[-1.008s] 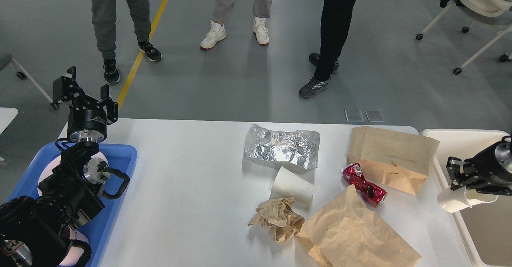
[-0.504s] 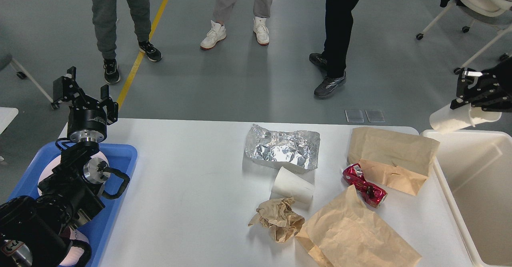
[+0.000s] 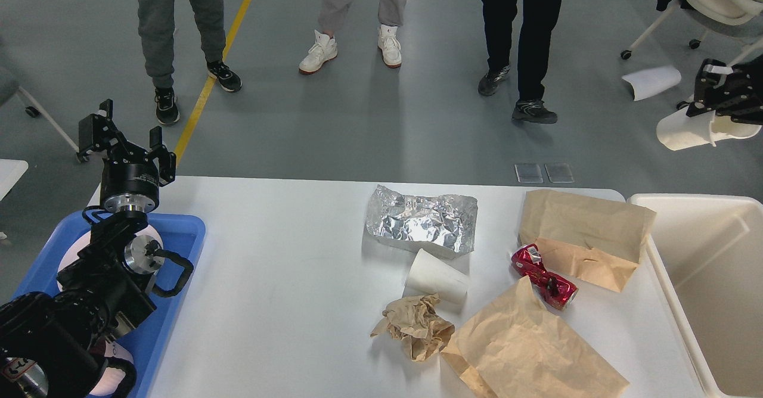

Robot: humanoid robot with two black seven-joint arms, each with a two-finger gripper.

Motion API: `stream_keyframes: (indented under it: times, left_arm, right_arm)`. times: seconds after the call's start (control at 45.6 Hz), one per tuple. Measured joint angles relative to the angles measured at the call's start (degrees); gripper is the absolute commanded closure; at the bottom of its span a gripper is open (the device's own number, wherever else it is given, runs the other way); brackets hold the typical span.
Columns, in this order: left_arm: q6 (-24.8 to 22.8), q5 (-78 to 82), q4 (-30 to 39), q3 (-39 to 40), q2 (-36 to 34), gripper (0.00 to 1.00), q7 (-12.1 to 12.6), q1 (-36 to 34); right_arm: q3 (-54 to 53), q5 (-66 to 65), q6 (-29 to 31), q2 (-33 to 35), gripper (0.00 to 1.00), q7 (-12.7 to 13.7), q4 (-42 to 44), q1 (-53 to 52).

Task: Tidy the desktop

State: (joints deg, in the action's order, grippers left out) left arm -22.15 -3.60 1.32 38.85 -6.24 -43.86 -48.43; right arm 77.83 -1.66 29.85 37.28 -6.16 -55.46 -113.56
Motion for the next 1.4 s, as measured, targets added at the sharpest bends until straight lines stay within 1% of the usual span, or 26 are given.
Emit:
stream_keyframes:
  times: [0.153,0.175,0.285,0.307,0.373,0.417,0.438,0.46,0.482,0.592,0.789,0.965,1.074,1.184,1.272,1.403]
  left_arm:
    - [0.00,0.00,0.00,0.00,0.00,0.04,0.00,0.00]
    - [0.00,0.01,0.00,0.00,0.00,0.04,0.00,0.00]
    - [0.00,0.01,0.00,0.00,0.00,0.04,0.00,0.01]
    - [0.00,0.01,0.00,0.00,0.00,0.04,0.00,0.01]
    - [0.00,0.01,0.00,0.00,0.00,0.04,0.00,0.01]
    - [0.00,0.00,0.00,0.00,0.00,0.04,0.00,0.01]
    - [0.00,-0.01,0.00,0.00,0.00,0.04,0.00,0.01]
    - [0.00,0.01,0.00,0.00,0.00,0.04,0.00,0.01]
    - [0.00,0.01,0.00,0.00,0.00,0.04,0.00,0.01]
    - [0.00,0.01,0.00,0.00,0.00,0.04,0.00,0.01]
    - [0.00,-0.01,0.00,0.00,0.00,0.04,0.00,0.01]
    - [0.00,-0.01,0.00,0.00,0.00,0.04,0.00,0.01]
    - [0.00,0.01,0.00,0.00,0.00,0.04,0.00,0.00]
    - [0.00,-0.02,0.00,0.00,0.00,0.04,0.00,0.00]
    - [0.00,-0.01,0.00,0.00,0.00,0.04,0.00,0.00]
    - [0.00,-0.01,0.00,0.00,0.00,0.04,0.00,0.00]
  right_arm:
    - [0.04,0.00,-10.10,1.16,1.00,0.01,1.93,10.42]
    - [0.01,0.01,-12.37,1.22,1.00,0.01,2.64,13.25]
    - [-0.45,0.08,-18.33,1.27,1.00,0.00,5.07,21.87]
    - [-0.54,0.09,-19.20,1.26,0.89,0.00,5.60,23.53]
    - [-0.95,0.09,-21.49,1.21,0.45,0.00,7.87,28.64]
    - [-1.22,0.09,-22.47,1.15,0.18,0.01,9.39,31.38]
    - [-1.43,0.09,-23.04,1.10,0.09,0.01,10.39,32.96]
    - [-1.61,0.09,-23.48,1.05,0.02,0.01,11.19,34.10]
    - [-1.81,0.09,-23.95,0.99,0.00,0.01,11.99,35.18]
    - [-3.17,0.09,-26.27,0.51,0.00,-0.05,15.46,40.55]
    - [-4.89,0.00,-26.96,-0.11,0.00,-0.08,16.73,45.48]
    - [-4.98,0.04,-26.77,-0.96,0.00,-0.07,16.67,45.01]
    - [-4.68,0.05,-25.80,-2.44,0.00,-0.07,15.74,39.94]
    - [-3.94,-0.06,-21.96,-3.94,0.00,-0.07,14.15,32.92]
    - [-3.16,-0.08,-16.48,-5.85,0.00,-0.08,12.56,26.03]
    - [-2.48,-0.10,-6.10,-8.81,0.00,-0.08,9.35,15.28]
